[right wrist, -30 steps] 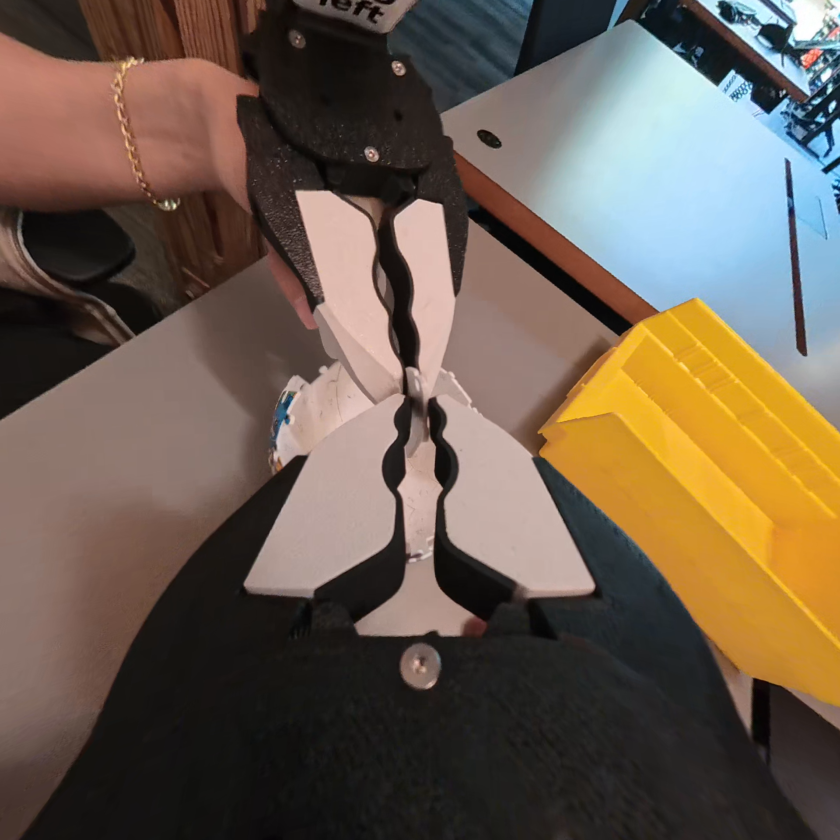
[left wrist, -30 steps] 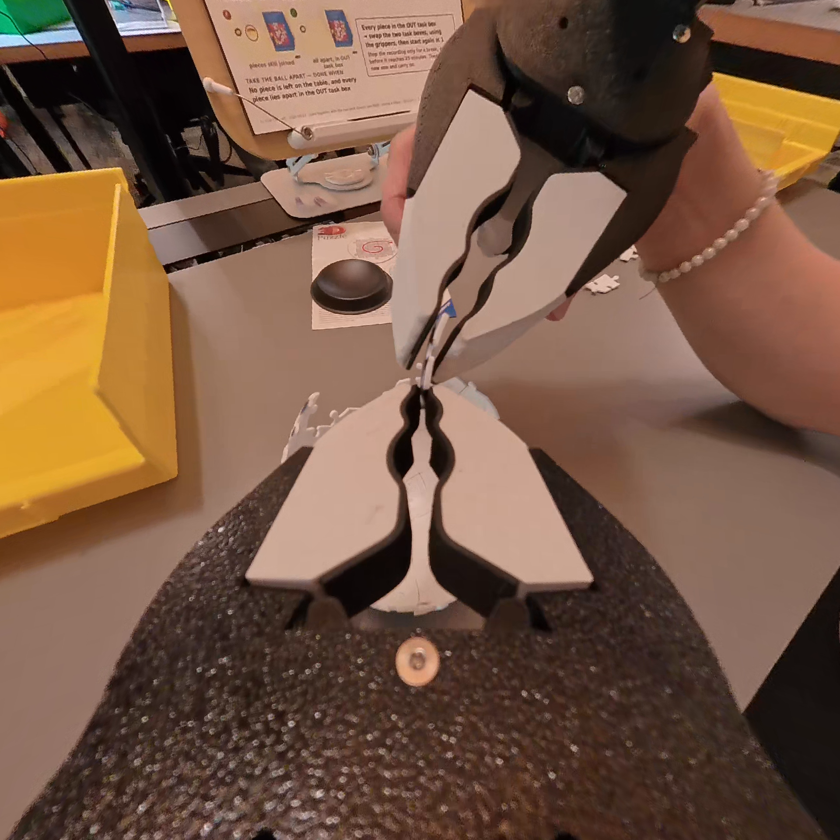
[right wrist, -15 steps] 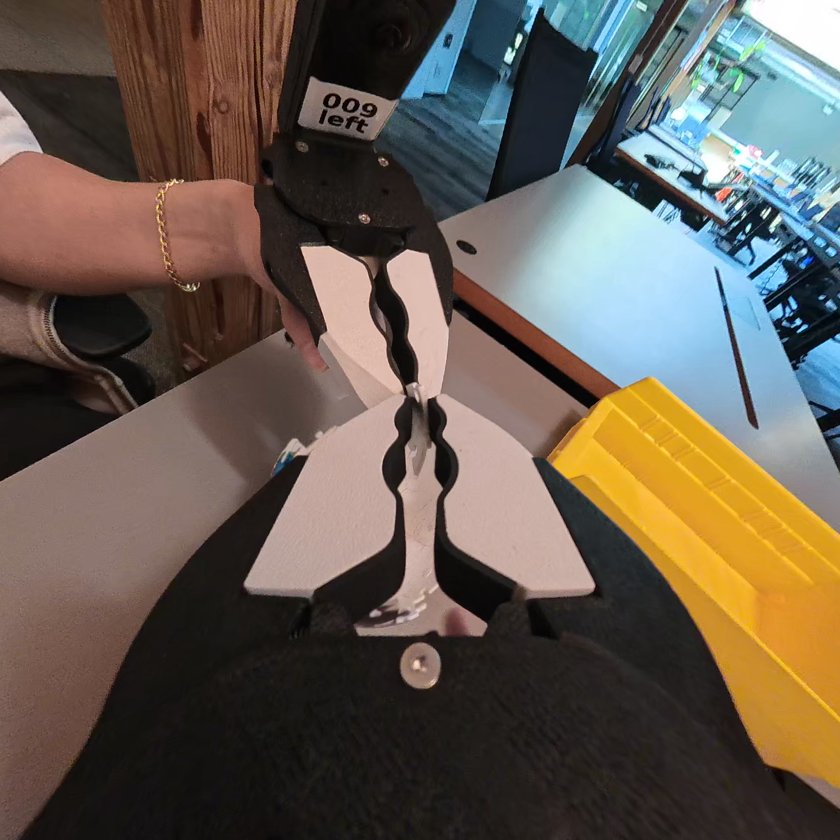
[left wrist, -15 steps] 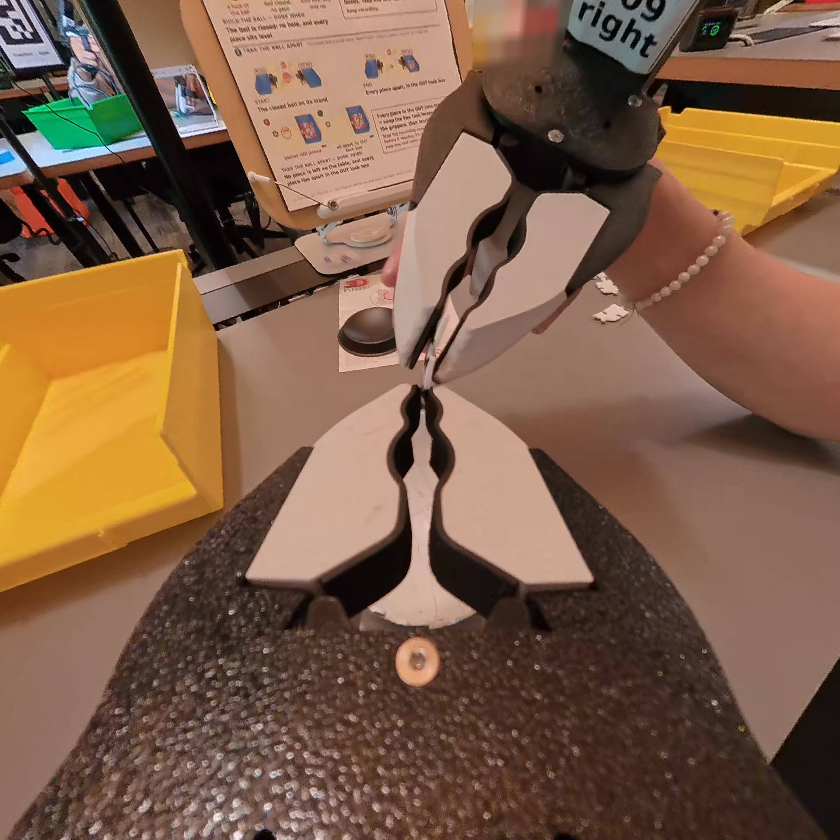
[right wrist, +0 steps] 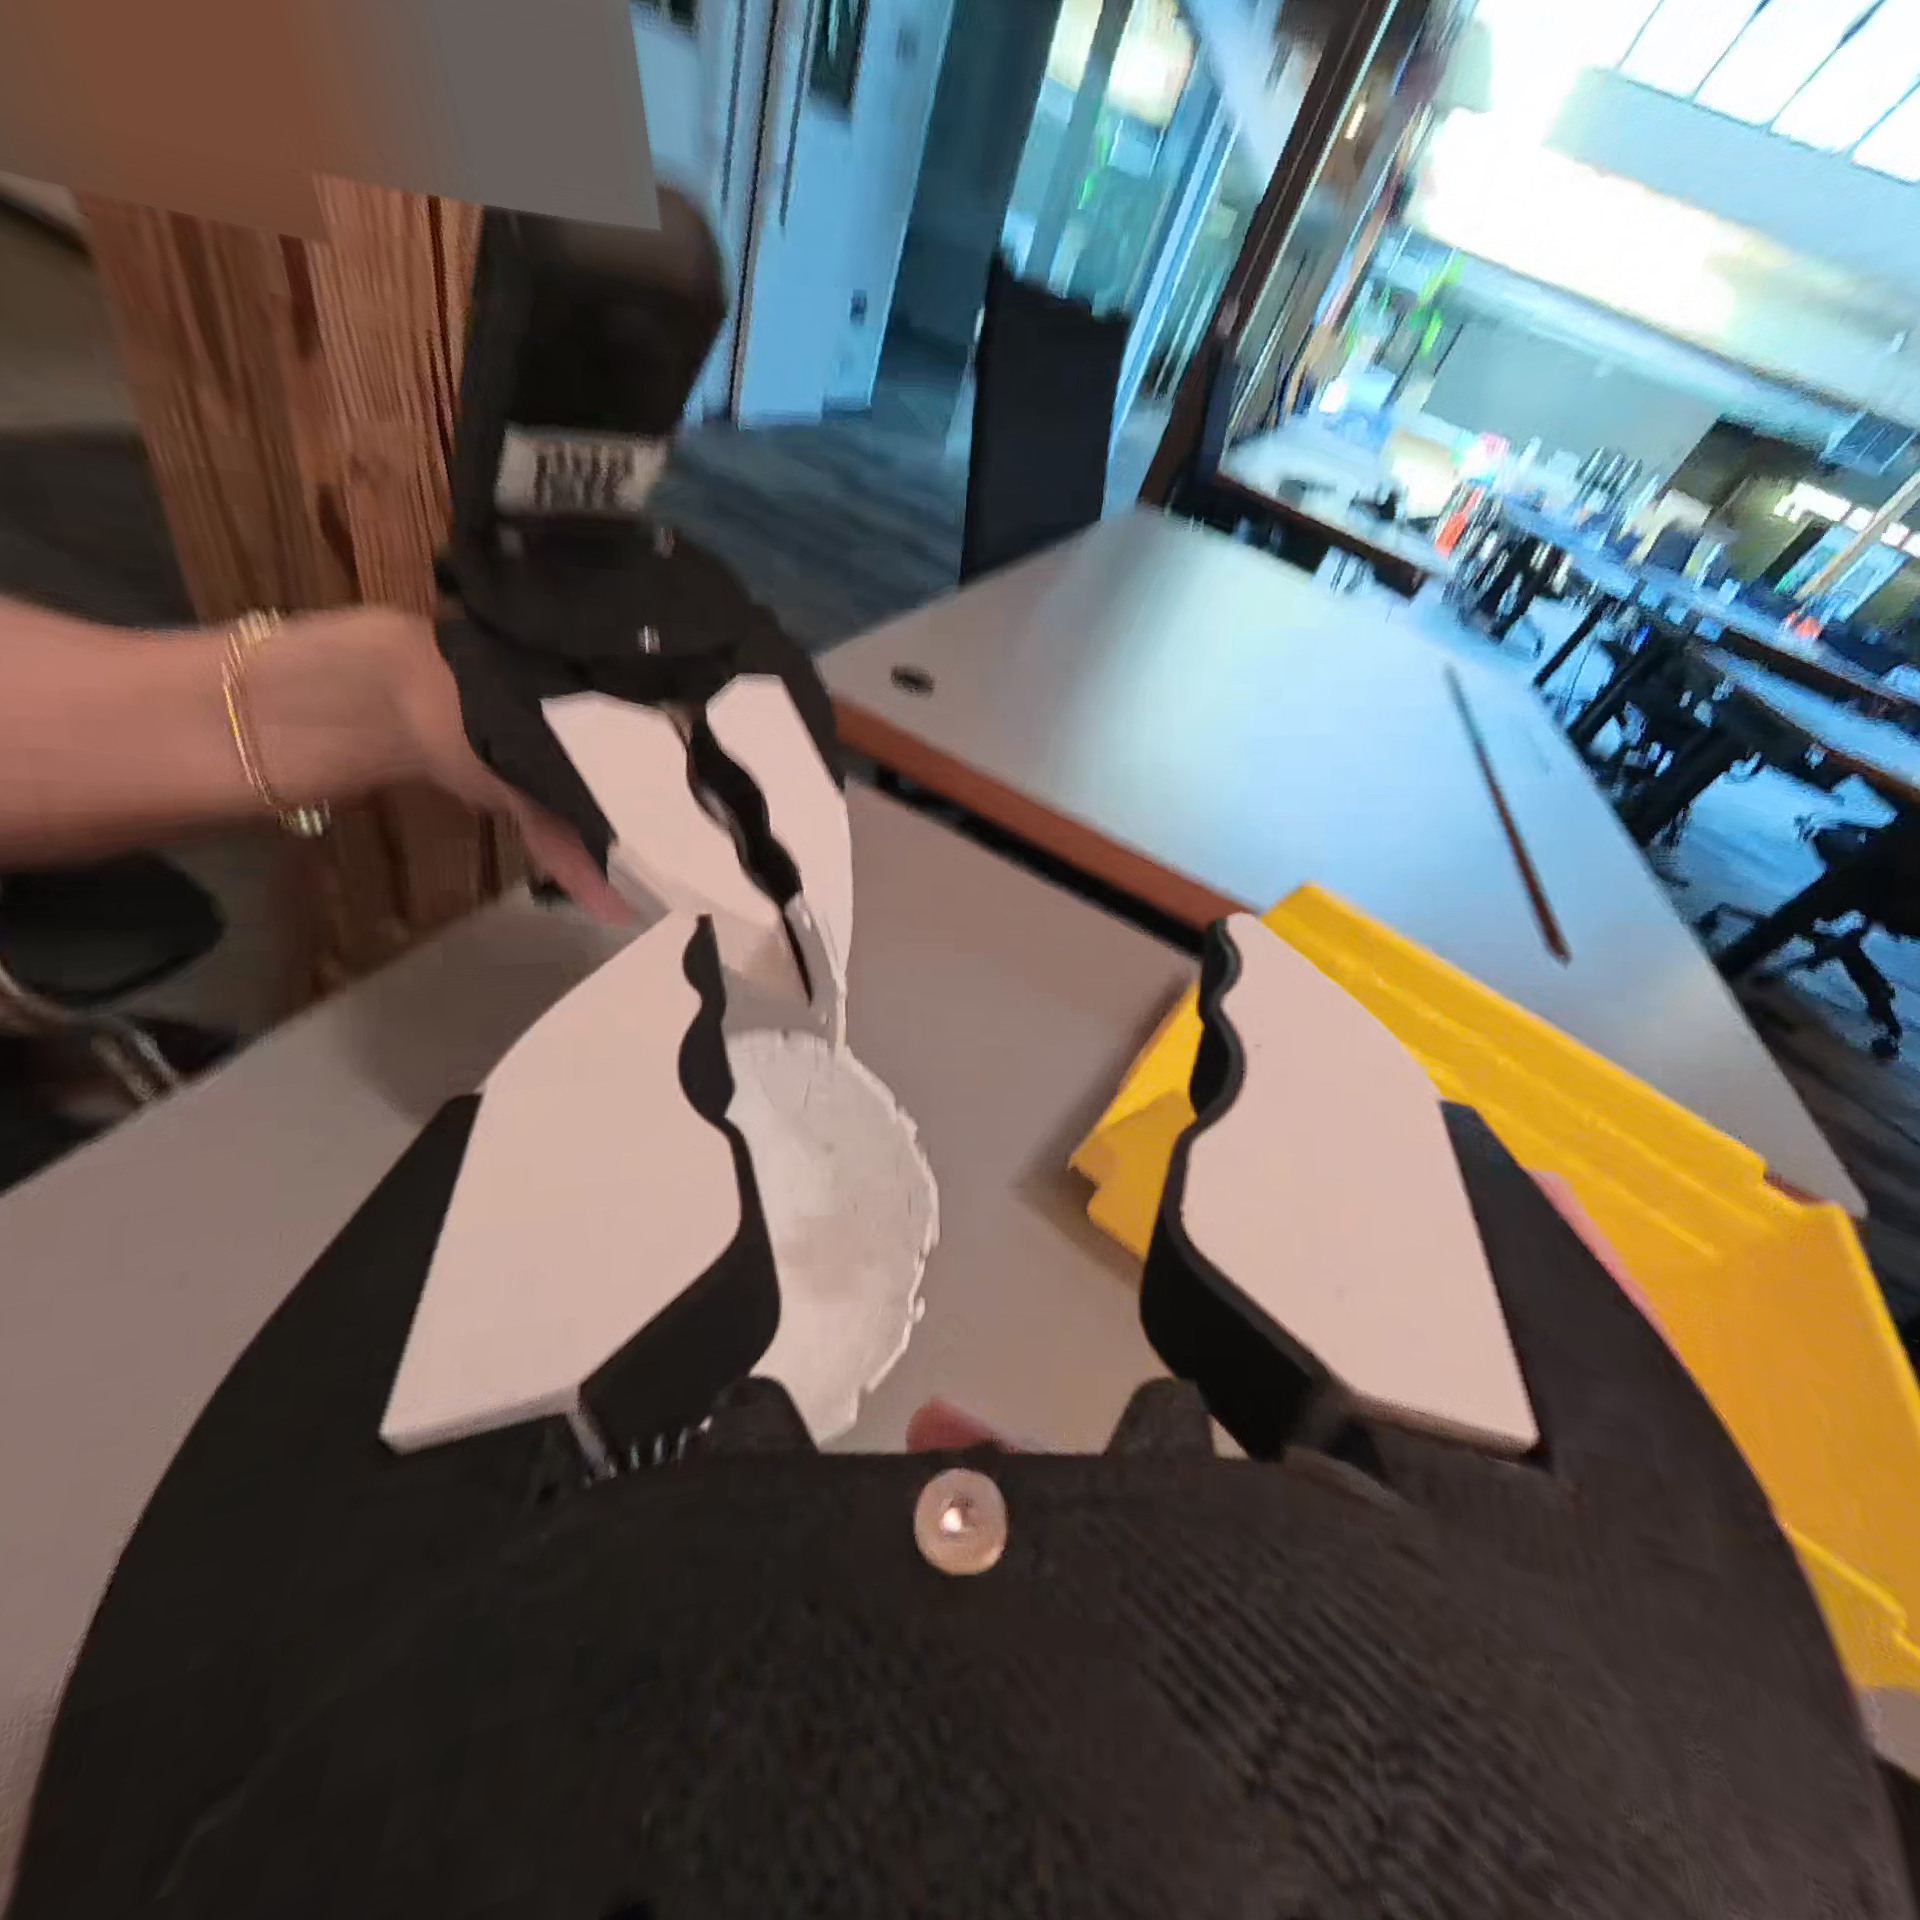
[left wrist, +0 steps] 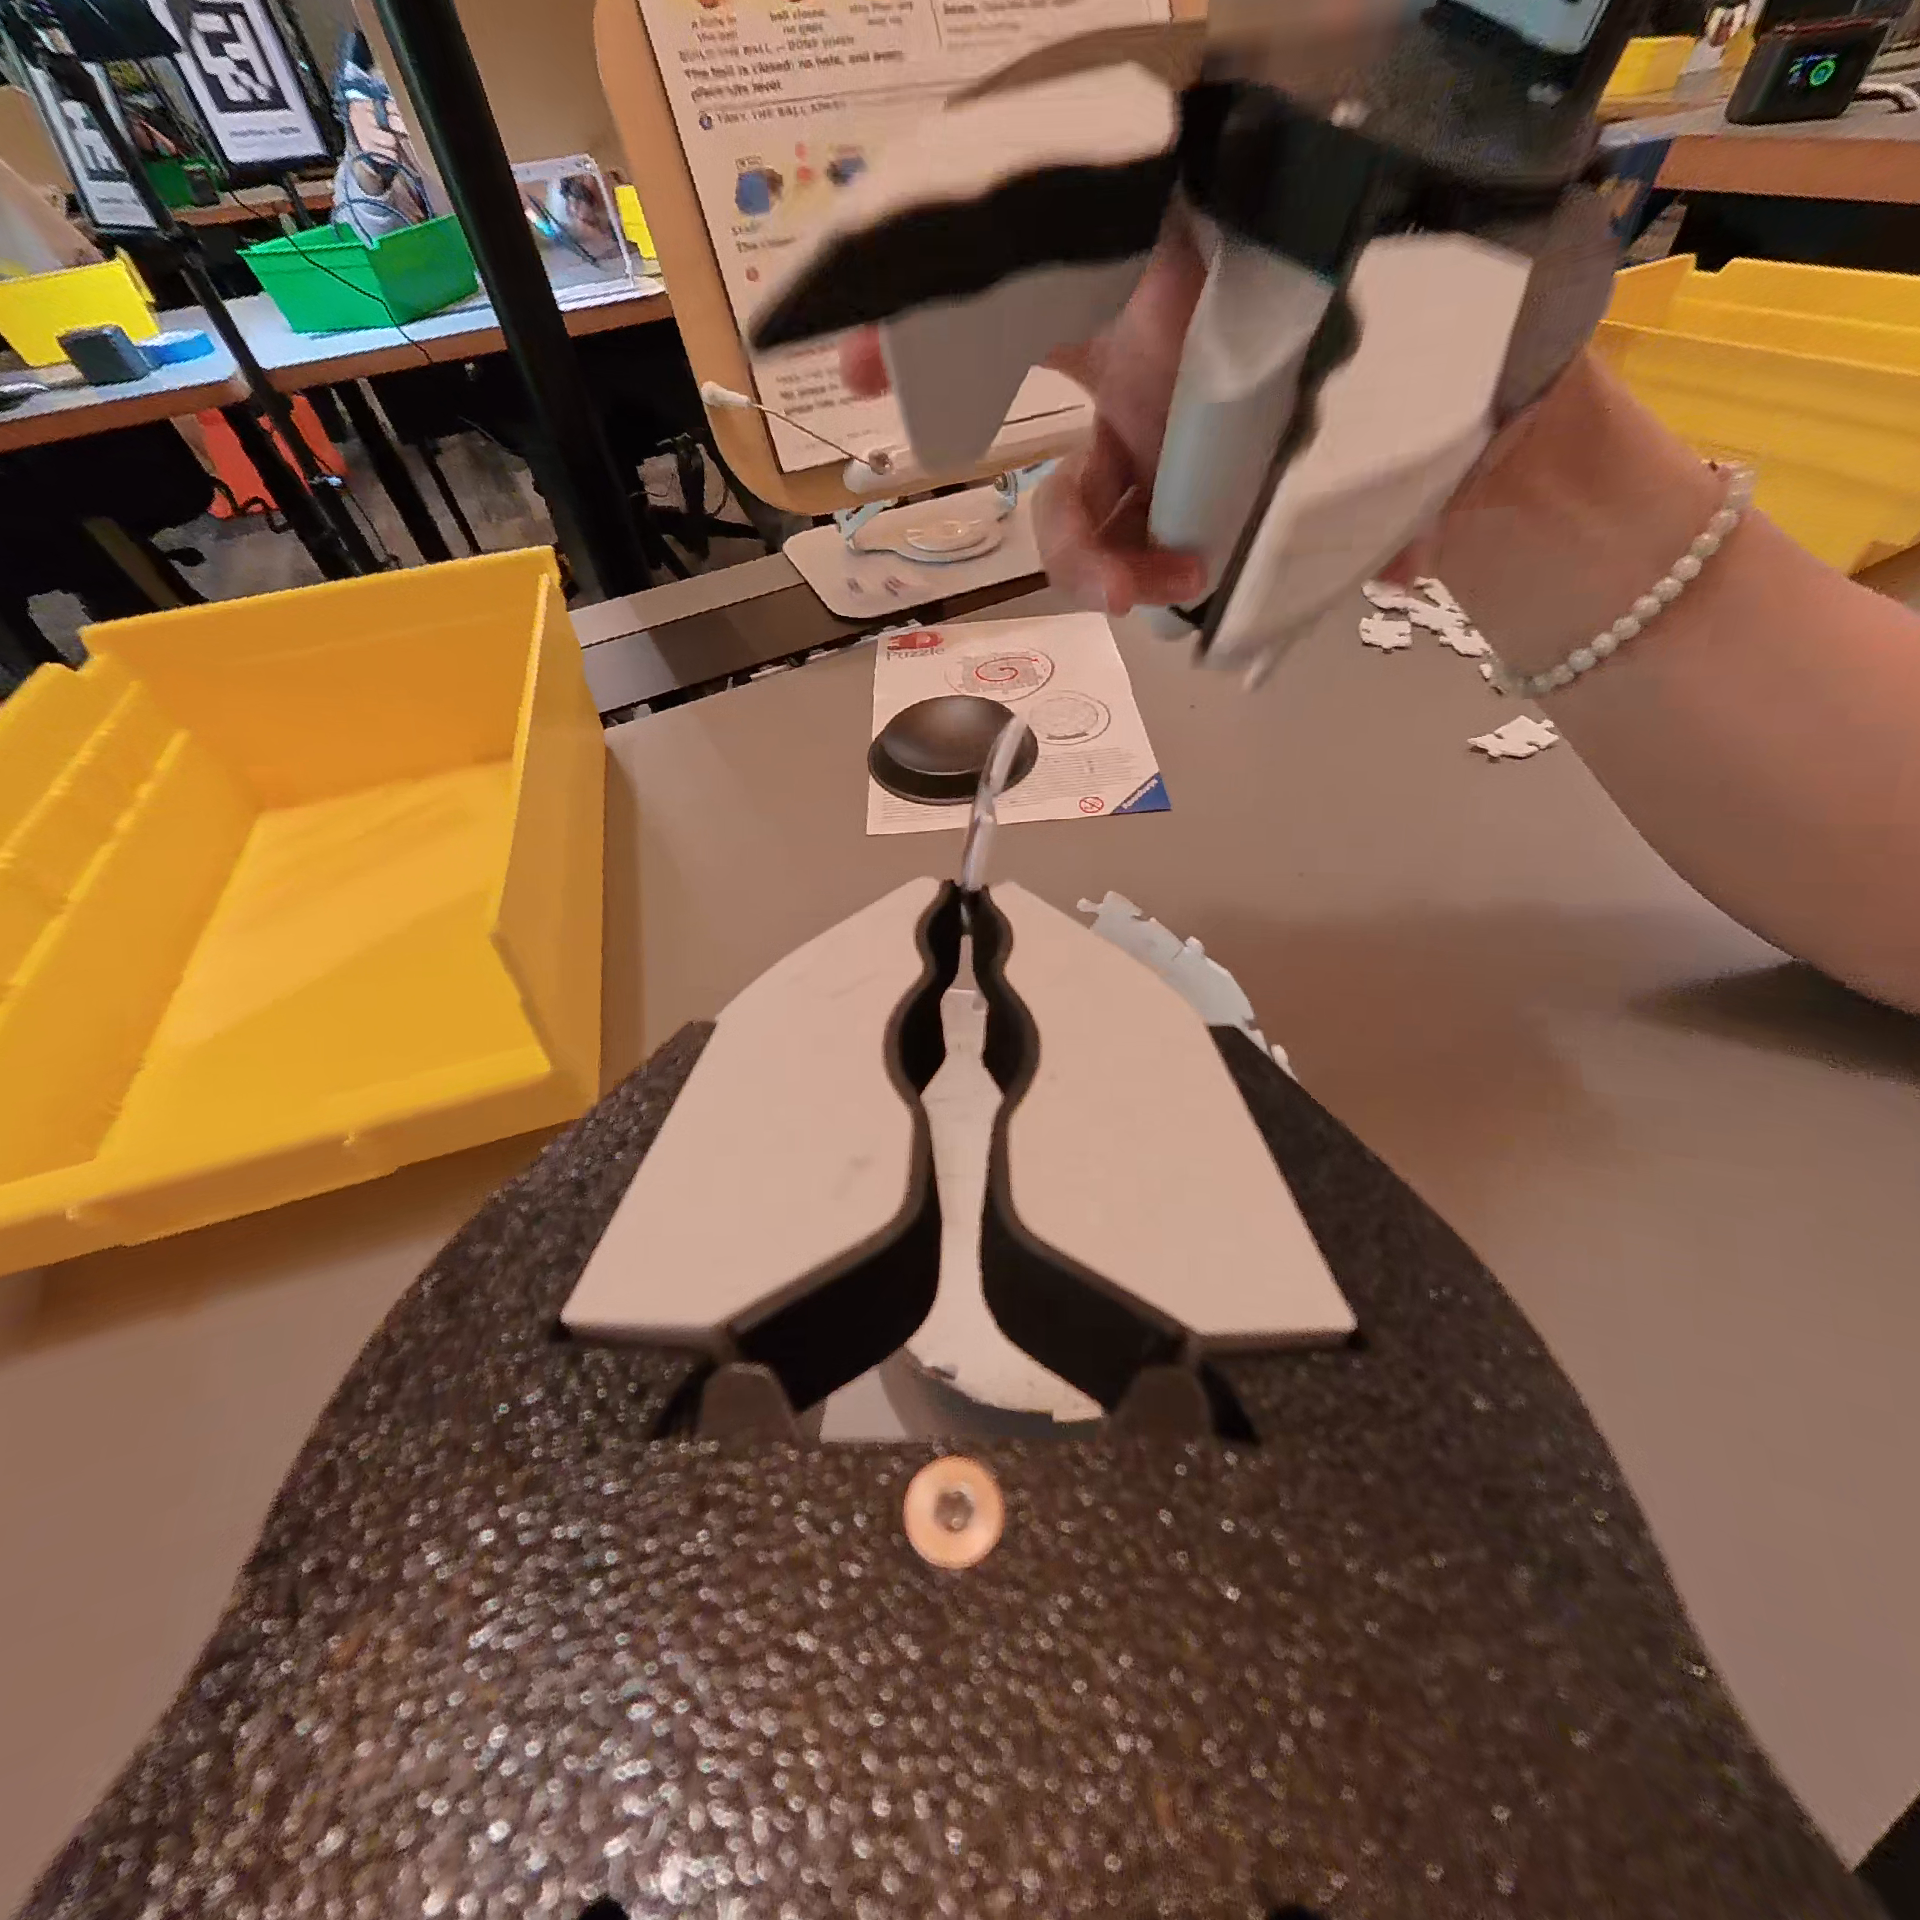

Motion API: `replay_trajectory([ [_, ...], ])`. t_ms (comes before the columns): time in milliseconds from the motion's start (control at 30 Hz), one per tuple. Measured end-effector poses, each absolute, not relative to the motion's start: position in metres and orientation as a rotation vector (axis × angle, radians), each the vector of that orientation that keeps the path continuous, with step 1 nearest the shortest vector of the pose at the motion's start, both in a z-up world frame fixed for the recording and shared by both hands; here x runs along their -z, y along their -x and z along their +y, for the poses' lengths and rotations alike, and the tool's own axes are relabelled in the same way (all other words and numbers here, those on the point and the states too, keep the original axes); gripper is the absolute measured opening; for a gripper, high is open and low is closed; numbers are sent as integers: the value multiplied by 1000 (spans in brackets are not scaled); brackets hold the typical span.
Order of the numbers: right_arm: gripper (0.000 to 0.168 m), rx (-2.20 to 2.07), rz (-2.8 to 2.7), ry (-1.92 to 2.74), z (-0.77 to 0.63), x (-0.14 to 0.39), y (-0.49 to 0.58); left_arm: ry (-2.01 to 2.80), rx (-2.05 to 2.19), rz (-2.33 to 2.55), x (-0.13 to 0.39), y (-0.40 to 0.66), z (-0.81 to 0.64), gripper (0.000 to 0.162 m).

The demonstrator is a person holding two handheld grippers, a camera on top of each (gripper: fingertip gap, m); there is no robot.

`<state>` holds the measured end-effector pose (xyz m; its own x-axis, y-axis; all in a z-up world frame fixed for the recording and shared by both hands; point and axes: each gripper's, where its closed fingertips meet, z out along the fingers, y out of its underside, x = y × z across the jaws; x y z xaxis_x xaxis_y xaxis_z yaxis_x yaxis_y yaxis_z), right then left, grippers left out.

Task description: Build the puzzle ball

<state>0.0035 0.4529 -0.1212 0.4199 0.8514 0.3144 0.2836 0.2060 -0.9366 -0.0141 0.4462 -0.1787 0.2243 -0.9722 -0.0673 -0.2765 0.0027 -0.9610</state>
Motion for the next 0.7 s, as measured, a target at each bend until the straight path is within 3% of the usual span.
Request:
replay_trajectory([
  [100, 78, -476, -1202, 1419, 457, 147, 1, 1473, 891, 1250, 182, 10, 444, 1],
  [233, 35, -581, -1265, 1394, 449, 156, 7, 1470, 935, 1254, 186, 6, 442, 2],
  [367, 27, -632, -1278, 1403, 448, 164, 8, 1474, 932, 1258, 190, 3, 442, 2],
  [500, 5, -635, -1373, 1390, 440, 175, 13, 1481, 941, 1256, 193, 0, 441, 2],
  [667, 2, -596, -1434, 1446, 438, 183, 10, 1549, 903, 1282, 201, 3, 442, 3],
  [700, 3, -568, -1432, 1500, 442, 188, 6, 1586, 835, 1269, 203, 8, 449, 11],
])
